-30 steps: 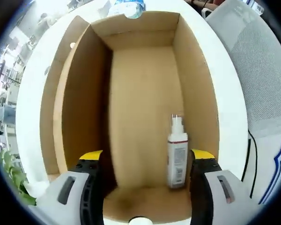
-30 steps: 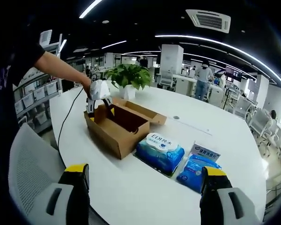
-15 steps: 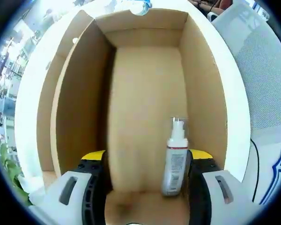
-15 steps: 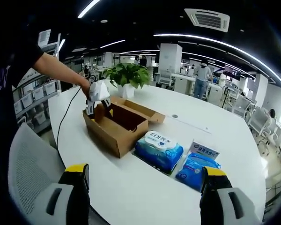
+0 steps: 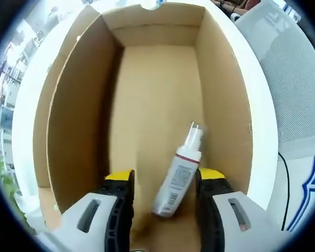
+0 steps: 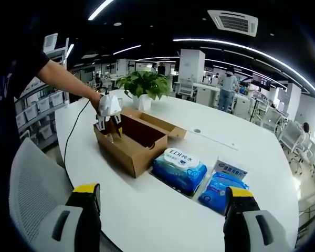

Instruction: Operate the shoe box by opening the lid, removing the specified soft item, and placing it in the target area until the item is outside and the box remains undamaged.

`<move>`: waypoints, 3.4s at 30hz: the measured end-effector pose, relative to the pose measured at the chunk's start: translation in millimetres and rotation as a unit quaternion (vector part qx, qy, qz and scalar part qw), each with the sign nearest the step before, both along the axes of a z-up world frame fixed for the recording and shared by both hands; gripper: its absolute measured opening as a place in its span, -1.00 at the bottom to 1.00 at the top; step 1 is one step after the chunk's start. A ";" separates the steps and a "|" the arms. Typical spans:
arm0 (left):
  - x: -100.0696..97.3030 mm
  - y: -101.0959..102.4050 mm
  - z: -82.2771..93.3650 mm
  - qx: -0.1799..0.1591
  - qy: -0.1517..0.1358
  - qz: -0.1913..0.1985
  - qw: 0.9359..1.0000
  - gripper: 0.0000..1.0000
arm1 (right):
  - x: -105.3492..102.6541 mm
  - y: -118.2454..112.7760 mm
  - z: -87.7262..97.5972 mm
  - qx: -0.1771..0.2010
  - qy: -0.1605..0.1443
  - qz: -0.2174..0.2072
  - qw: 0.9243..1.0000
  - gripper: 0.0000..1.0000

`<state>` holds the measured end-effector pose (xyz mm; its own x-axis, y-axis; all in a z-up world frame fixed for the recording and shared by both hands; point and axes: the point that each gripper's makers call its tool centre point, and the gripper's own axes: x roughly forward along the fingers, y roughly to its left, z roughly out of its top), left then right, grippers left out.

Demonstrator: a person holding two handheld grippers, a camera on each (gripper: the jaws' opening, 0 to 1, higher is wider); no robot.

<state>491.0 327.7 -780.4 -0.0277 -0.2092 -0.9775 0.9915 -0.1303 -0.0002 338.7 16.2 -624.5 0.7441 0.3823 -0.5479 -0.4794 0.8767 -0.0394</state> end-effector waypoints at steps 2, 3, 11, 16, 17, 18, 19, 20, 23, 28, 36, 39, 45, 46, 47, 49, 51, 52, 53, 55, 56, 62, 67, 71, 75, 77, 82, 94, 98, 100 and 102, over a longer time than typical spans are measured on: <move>-0.9 0.8 -0.7 0.000 0.003 0.002 1.000 -0.26 | -0.1 0.1 -0.4 -0.001 0.000 0.001 1.000 0.97; -1.4 1.4 -1.0 0.001 0.004 0.004 1.000 -0.29 | -0.2 -0.1 -0.7 -0.001 0.000 0.000 1.000 0.97; -4.3 4.5 -4.4 0.002 0.009 0.016 1.000 -0.46 | 0.6 -1.4 0.3 0.000 -0.001 -0.002 1.000 0.96; -2.7 5.3 -5.1 0.006 0.008 0.048 0.999 -0.48 | 0.6 -0.9 -0.1 0.000 -0.002 -0.002 1.000 0.96; -1.4 5.7 -5.3 0.008 0.007 0.065 0.998 -0.49 | 0.6 -0.4 0.0 0.001 -0.002 -0.002 1.000 0.96; -1.3 6.1 -5.3 0.010 0.008 0.076 0.997 -0.49 | 0.6 -0.1 0.0 0.001 -0.002 -0.002 1.000 0.95; -1.3 6.1 -5.4 0.010 0.008 0.083 0.996 -0.50 | 0.3 0.4 0.0 0.002 -0.002 -0.002 1.000 0.95; -1.0 6.1 -5.4 0.010 0.008 0.089 0.996 -0.50 | 0.2 0.5 -0.1 0.002 -0.002 -0.002 1.000 0.95; -1.3 6.3 -5.2 0.009 0.010 0.115 0.993 -0.53 | -0.1 1.1 0.2 0.003 -0.003 -0.002 1.000 0.95; -2.8 6.5 -4.1 0.004 0.011 0.135 0.991 -0.59 | -0.3 1.0 1.0 0.006 -0.004 -0.002 1.000 0.94; -4.3 5.0 -1.4 -0.002 0.008 0.139 0.990 -0.64 | -0.2 1.8 3.1 0.011 -0.005 -0.003 1.000 0.94; -3.6 4.2 1.1 -0.005 0.008 0.141 0.990 -0.64 | 0.0 1.6 3.9 0.013 -0.005 -0.004 1.000 0.93; -1.9 0.9 9.1 -0.014 0.001 0.138 0.990 -0.65 | 0.0 3.2 6.4 0.016 -0.006 0.000 1.000 0.92; -2.0 0.6 10.8 -0.015 0.001 0.139 0.990 -0.65 | -0.2 3.6 6.5 0.017 -0.006 0.001 1.000 0.92; -2.1 0.6 11.9 -0.016 0.000 0.139 0.990 -0.65 | -0.6 3.8 6.5 0.017 -0.005 0.002 1.000 0.92; -1.3 0.6 14.5 -0.019 -0.002 0.139 0.990 -0.65 | -1.3 3.6 6.6 0.016 -0.005 0.002 1.000 0.92; -0.5 0.4 17.7 -0.023 -0.006 0.141 0.990 -0.65 | -2.3 3.3 6.3 0.016 -0.002 0.001 1.000 0.91; 0.0 0.5 18.9 -0.024 -0.007 0.142 0.990 -0.65 | -2.5 3.5 6.5 0.017 -0.002 0.001 1.000 0.91; 0.9 0.4 20.9 -0.026 -0.010 0.144 0.989 -0.65 | -2.8 3.9 6.7 0.018 -0.002 0.001 1.000 0.91; 1.8 0.4 24.2 -0.029 -0.012 0.146 0.989 -0.65 | -3.2 5.5 7.6 0.019 -0.003 0.002 1.000 0.91; 2.0 -0.1 26.0 -0.032 -0.014 0.147 0.989 -0.65 | -3.2 6.7 8.5 0.019 -0.005 0.003 1.000 0.90; 3.6 -5.0 39.0 -0.050 -0.024 0.152 0.987 -0.65 | -3.6 12.1 10.2 0.018 -0.006 0.008 1.000 0.88; 2.9 -10.5 49.6 -0.067 -0.031 0.158 0.985 -0.65 | -2.9 12.5 12.3 0.022 -0.008 0.004 1.000 0.87; 2.6 -14.1 57.7 -0.077 -0.038 0.160 0.983 -0.65 | -2.9 13.2 13.9 0.022 -0.010 0.005 1.000 0.87; 2.3 -17.4 65.0 -0.086 -0.042 0.164 0.982 -0.65 | -3.4 14.5 15.9 0.022 -0.016 0.007 1.000 0.86; 2.4 -18.8 68.3 -0.090 -0.046 0.166 0.981 -0.65 | -4.4 15.8 16.1 0.025 -0.016 0.009 1.000 0.84; 3.5 -22.4 77.7 -0.104 -0.052 0.174 0.978 -0.65 | -6.0 17.8 15.8 0.026 -0.015 0.013 0.999 0.82; 1.3 -28.6 99.0 -0.136 -0.068 0.188 0.970 -0.65 | -7.4 24.7 17.3 0.035 -0.016 0.019 0.999 0.73; -2.1 -29.0 104.1 -0.143 -0.073 0.186 0.969 -0.65 | -7.9 26.8 17.0 0.040 -0.009 0.018 0.999 0.66; -3.7 -29.2 106.3 -0.146 -0.075 0.185 0.969 -0.65 | -7.9 27.8 17.1 0.042 -0.008 0.018 0.999 0.64; -5.1 -30.0 109.5 -0.151 -0.079 0.182 0.968 -0.65 | -7.5 29.2 16.1 0.041 -0.005 0.022 0.999 0.64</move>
<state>486.0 297.7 -670.9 0.2461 -0.4532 -0.8567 0.9562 0.2578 0.1384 331.2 45.5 -608.4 0.7308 0.4578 -0.5063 -0.5176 0.8552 0.0263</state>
